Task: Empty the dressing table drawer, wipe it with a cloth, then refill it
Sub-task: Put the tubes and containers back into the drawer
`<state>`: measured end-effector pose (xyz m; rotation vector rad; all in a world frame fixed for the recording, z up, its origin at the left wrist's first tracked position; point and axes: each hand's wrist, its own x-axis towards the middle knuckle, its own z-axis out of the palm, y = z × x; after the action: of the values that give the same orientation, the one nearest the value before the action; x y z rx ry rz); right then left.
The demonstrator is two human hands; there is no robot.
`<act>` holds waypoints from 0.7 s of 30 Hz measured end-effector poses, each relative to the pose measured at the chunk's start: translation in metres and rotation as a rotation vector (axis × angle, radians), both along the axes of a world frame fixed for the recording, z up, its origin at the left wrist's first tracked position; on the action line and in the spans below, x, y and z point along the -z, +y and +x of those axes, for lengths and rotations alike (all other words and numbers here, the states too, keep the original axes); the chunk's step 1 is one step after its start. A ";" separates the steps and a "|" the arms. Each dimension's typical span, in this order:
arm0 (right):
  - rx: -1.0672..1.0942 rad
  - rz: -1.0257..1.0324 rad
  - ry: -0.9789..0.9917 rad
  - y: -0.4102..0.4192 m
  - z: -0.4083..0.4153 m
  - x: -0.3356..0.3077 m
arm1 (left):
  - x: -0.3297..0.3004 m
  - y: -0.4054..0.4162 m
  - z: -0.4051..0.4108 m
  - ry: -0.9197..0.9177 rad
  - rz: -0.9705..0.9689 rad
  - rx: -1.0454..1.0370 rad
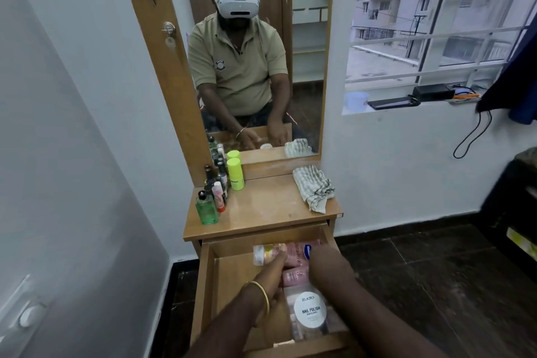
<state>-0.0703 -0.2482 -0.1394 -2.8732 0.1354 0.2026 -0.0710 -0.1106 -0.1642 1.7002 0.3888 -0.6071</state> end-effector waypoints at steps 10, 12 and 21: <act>-0.219 0.260 -0.427 0.074 0.106 -0.106 | -0.007 0.036 0.021 0.064 -0.107 -0.085; -0.262 0.179 -0.442 0.094 0.127 -0.107 | -0.008 0.049 0.029 0.089 -0.136 -0.099; -0.242 0.161 -0.639 0.128 0.164 -0.079 | 0.001 0.093 0.035 0.077 -0.186 -0.156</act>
<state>0.0942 -0.1201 -0.0608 -2.6343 -0.3320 -0.6270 -0.0361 -0.0173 -0.1654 1.4569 0.4998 -0.5766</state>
